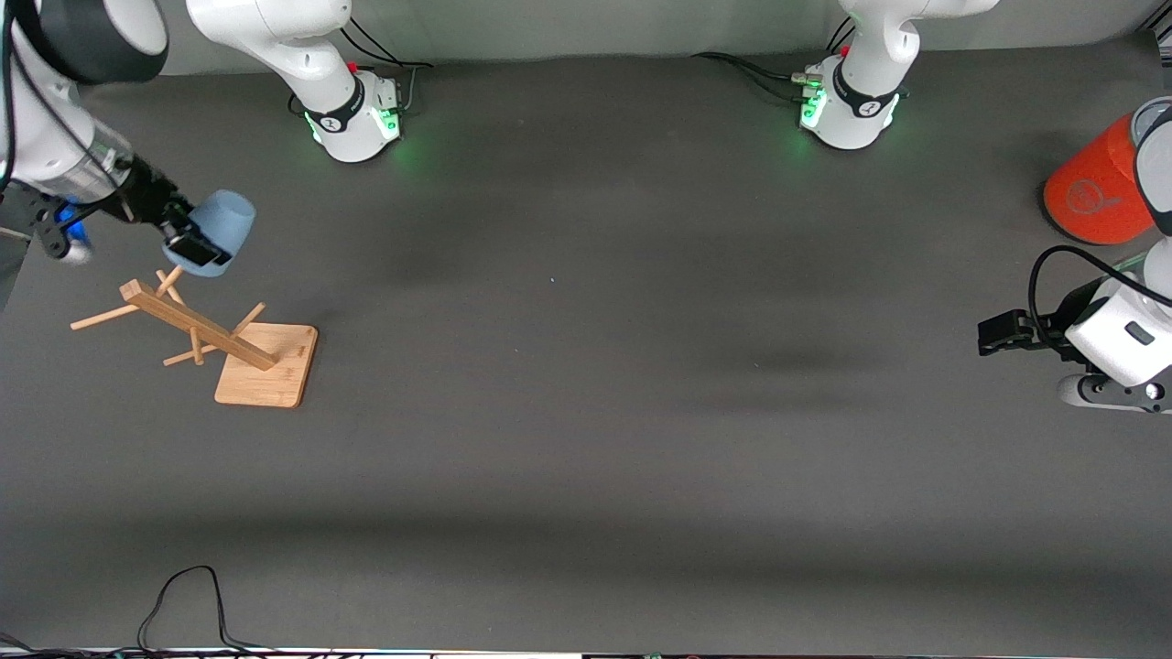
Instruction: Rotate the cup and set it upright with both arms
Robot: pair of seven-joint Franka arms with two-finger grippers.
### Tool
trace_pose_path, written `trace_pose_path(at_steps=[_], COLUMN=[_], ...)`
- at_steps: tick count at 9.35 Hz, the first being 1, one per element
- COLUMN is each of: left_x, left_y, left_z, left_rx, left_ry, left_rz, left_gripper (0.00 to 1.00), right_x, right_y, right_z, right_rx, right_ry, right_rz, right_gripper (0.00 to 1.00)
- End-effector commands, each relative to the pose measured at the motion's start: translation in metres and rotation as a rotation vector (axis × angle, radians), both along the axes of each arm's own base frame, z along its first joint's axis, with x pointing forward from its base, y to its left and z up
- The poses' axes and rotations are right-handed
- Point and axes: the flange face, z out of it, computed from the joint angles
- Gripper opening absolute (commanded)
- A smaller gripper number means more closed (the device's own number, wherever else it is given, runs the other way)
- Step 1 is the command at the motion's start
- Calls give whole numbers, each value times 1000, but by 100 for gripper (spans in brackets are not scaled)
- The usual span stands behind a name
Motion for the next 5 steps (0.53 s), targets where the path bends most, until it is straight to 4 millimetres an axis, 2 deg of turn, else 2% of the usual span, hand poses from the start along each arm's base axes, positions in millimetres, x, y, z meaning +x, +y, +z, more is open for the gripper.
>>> trace_pose_path(at_steps=[1,2,5], left_x=[1,1,1], left_y=[3,2,3], left_z=[3,3,2], left_rx=[-11,-11,-12], left_ry=[1,1,3], left_rz=[-13,-14,-12], left_gripper=[100,100,100], right_x=[-8,-8,10], right_y=[70,109,254], right_z=[26,28,16], right_rx=[2,-5,-56], right_ry=[0,0,3], right_rz=[-82,-123,-258], right_gripper=[51,51,47])
